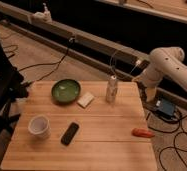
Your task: Move the arm in a circular motion
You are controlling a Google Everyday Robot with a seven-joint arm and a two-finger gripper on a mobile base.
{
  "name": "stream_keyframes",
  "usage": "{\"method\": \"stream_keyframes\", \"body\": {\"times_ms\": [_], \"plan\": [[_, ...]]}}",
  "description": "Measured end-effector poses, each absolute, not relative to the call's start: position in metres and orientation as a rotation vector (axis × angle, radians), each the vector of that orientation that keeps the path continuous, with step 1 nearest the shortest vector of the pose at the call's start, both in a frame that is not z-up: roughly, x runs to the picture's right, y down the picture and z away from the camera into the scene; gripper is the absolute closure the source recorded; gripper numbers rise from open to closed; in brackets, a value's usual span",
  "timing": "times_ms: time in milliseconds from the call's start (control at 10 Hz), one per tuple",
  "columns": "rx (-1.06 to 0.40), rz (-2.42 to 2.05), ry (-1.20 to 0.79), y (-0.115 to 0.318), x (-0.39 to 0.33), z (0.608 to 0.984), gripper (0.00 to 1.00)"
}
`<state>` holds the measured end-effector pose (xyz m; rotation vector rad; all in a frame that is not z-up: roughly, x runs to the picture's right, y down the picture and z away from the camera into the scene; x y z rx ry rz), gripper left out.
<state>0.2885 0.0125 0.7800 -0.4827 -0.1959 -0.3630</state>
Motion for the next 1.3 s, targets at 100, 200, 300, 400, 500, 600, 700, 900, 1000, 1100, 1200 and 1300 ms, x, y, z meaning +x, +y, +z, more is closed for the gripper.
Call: {"method": "stream_keyframes", "body": {"times_ms": [100, 200, 300, 400, 500, 600, 700, 900, 1000, 1100, 1200, 1300], "plan": [[-0.483, -0.363, -0.196, 0.0125, 0.2885, 0.7800, 0.20], [-0.483, -0.363, -0.196, 0.0126, 0.2887, 0.7799, 0.20], [-0.483, -0.362, -0.196, 0.0126, 0.2889, 0.7798, 0.20], [-0.483, -0.362, -0.196, 0.0126, 0.2889, 0.7798, 0.20], [-0.483, -0.362, -0.196, 0.0127, 0.2889, 0.7799, 0.20], [-0.483, -0.362, -0.196, 0.0127, 0.2889, 0.7799, 0.20], [-0.483, -0.362, -0.196, 0.0127, 0.2889, 0.7799, 0.20], [-0.484, -0.362, -0.196, 0.0131, 0.2888, 0.7802, 0.20], [-0.483, -0.362, -0.196, 0.0130, 0.2888, 0.7802, 0.23], [-0.484, -0.362, -0.196, 0.0131, 0.2889, 0.7802, 0.30], [-0.484, -0.362, -0.196, 0.0131, 0.2888, 0.7803, 0.39], [-0.482, -0.363, -0.195, 0.0120, 0.2891, 0.7804, 0.50]]}}
